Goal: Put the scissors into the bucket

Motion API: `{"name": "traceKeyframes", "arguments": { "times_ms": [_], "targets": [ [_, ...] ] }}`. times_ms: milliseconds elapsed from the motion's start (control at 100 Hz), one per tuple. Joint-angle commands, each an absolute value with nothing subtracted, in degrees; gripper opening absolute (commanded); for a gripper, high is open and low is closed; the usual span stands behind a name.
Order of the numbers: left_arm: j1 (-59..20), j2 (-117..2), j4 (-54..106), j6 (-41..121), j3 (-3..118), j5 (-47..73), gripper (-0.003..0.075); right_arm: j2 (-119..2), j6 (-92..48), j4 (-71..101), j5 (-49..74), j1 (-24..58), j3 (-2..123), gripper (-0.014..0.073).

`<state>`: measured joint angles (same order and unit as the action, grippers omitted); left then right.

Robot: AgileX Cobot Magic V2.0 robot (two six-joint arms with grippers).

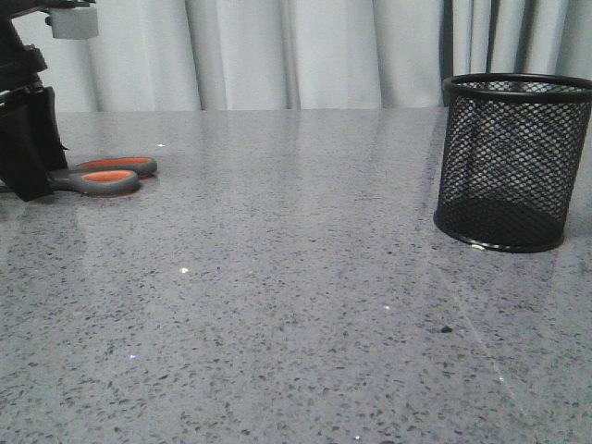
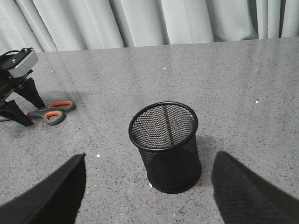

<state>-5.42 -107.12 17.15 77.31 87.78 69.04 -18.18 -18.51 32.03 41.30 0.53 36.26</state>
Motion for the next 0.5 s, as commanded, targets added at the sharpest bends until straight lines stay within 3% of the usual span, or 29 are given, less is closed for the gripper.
{"name": "traceKeyframes", "arguments": {
  "times_ms": [0,320,410,490],
  "targets": [
    [-5.9,-105.2,18.4,77.5,89.5,68.6,0.0421,-19.1,-19.1,32.7,37.3,0.5,38.2,0.0507],
    [-5.9,-106.5,18.1,77.5,89.5,67.9,0.0416,-19.1,-19.1,32.7,37.2,0.5,38.2,0.0507],
    [-5.9,-106.6,18.1,77.5,89.5,68.7,0.0361,-19.1,-19.1,32.7,37.0,0.5,38.2,0.0507],
    [-5.9,-106.6,18.8,77.5,89.5,69.8,0.026,-19.1,-19.1,32.7,37.0,0.5,38.2,0.0507]
  ]
}}
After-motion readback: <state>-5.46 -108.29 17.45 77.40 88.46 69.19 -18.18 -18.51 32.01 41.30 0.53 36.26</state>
